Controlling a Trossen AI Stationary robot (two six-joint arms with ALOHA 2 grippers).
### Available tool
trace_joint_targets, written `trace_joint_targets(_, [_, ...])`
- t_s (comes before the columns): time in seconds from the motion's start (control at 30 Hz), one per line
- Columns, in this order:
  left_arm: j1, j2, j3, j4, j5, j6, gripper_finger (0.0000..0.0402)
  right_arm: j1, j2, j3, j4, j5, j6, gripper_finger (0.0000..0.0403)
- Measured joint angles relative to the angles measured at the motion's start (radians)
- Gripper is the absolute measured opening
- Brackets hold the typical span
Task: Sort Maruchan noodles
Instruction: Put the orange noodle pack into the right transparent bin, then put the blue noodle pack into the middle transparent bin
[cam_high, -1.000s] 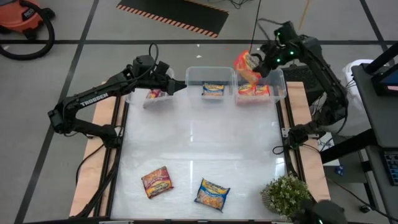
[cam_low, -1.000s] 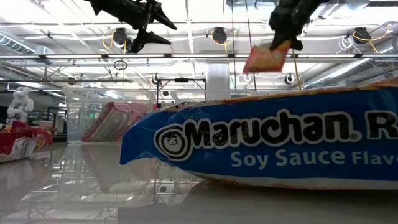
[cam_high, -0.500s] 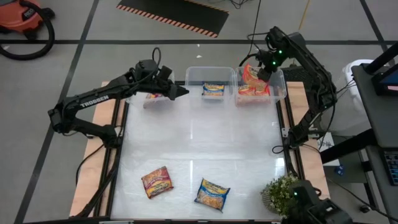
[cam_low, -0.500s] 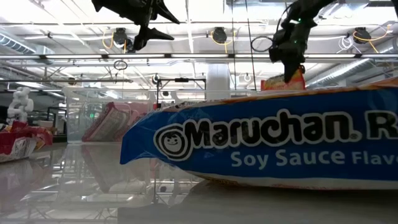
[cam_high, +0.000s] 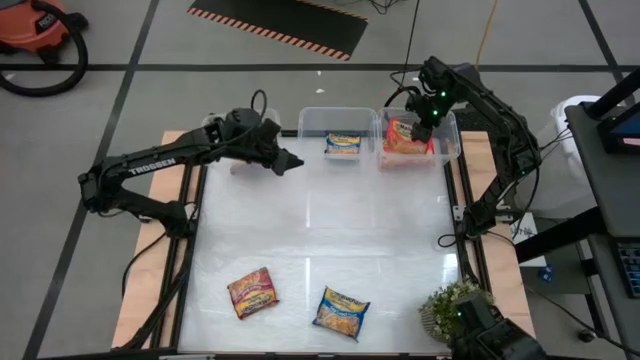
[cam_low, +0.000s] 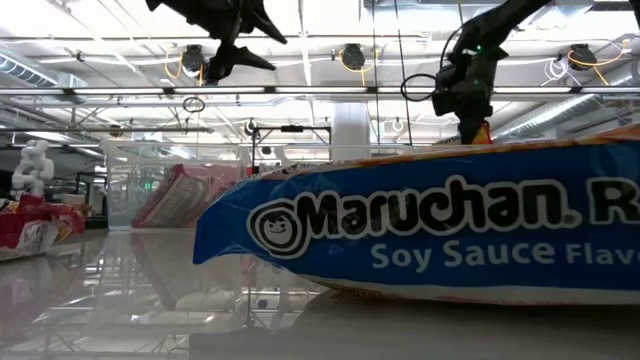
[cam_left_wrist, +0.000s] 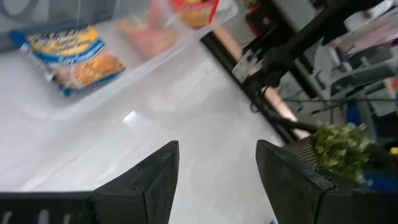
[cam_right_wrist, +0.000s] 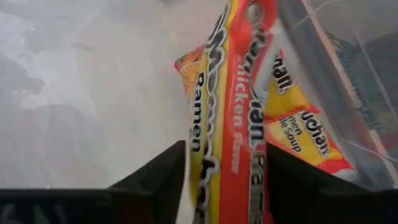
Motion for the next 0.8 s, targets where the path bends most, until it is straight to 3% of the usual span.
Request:
trace_joint_targets(0.27, [0.014,0.000,0.000,-0.099,0.009,0.038,0.0218,0.000,-0.026,-0.005,0.065,0.100,0.098,0.0250])
trace_joint_targets(0.57, [0.000,0.000,0.000,-0.302,0.061,0.118,0.0218,0.057,-0.175,-0.005,0.161,0.104,0.271,0.0252])
trace_joint_targets(0.8, [-0.007,0.000,0.000,-0.412,0.081,0.230,0.0218,0.222,-0.315,-0.005,0.185,0.045,0.551,0.0252])
